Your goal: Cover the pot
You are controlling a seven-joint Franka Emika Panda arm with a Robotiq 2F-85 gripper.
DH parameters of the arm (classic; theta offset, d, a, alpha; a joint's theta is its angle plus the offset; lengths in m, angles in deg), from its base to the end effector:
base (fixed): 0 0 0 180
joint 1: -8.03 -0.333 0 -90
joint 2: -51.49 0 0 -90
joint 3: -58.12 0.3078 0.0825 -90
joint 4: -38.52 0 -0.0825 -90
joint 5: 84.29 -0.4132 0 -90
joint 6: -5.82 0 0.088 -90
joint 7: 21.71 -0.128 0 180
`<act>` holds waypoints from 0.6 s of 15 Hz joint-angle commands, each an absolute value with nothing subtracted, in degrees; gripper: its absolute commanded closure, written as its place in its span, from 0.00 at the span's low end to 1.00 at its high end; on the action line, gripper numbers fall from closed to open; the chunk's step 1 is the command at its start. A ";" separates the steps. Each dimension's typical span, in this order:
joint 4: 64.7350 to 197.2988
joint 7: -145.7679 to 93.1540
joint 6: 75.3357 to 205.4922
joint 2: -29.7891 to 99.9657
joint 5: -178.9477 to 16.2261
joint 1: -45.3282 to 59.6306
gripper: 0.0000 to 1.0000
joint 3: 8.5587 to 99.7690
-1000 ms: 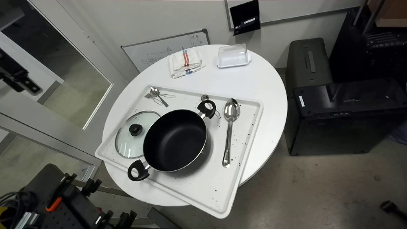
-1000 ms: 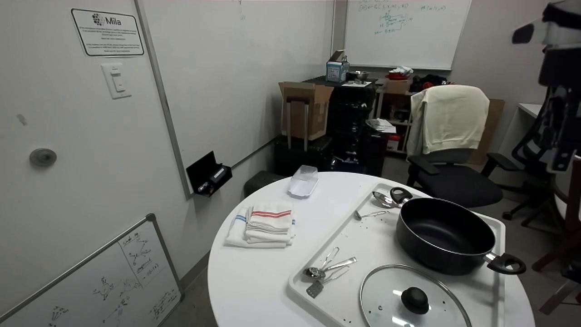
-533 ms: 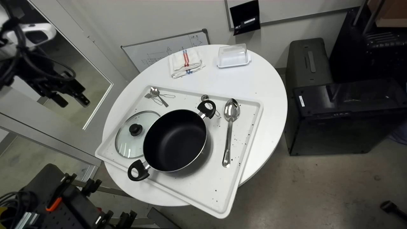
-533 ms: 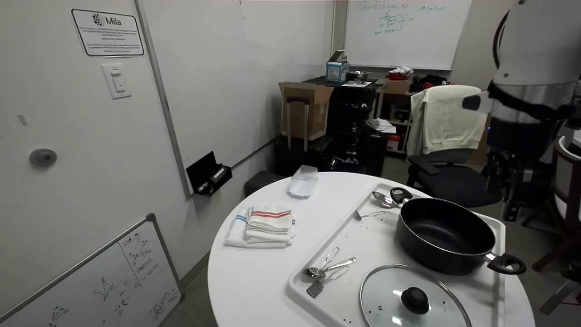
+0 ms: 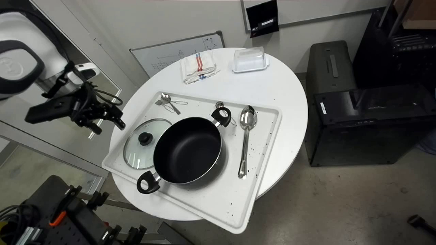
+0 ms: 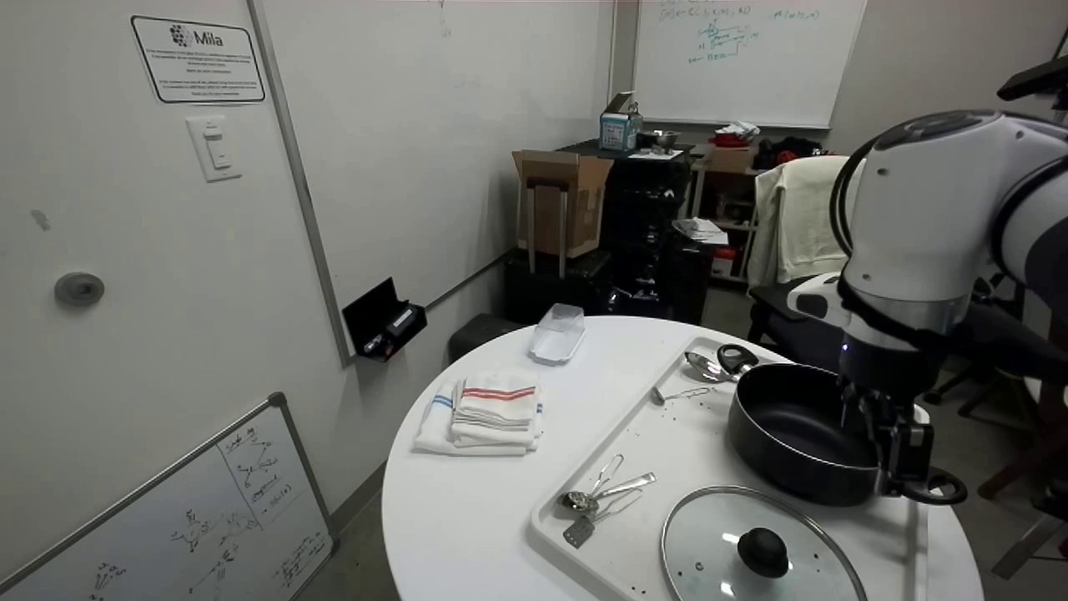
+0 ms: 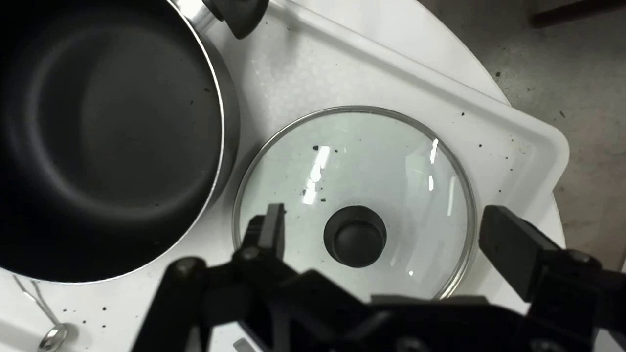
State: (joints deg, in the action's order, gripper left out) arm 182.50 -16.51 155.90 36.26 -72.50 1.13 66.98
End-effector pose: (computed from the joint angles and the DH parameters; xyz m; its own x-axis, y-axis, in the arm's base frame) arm 0.4319 0.1313 0.1125 0.8427 0.5148 -0.1573 0.5238 -0.8516 0.0193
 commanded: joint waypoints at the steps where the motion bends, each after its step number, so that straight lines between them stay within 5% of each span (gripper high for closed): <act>1: 177.34 -16.54 158.64 27.14 -69.15 -1.00 0.00 65.05; 9: 167.44 -17.49 161.24 12.92 -66.77 -5.58 0.00 61.39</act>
State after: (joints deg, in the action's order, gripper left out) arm 172.23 -16.50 159.39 18.54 -68.64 -3.36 63.48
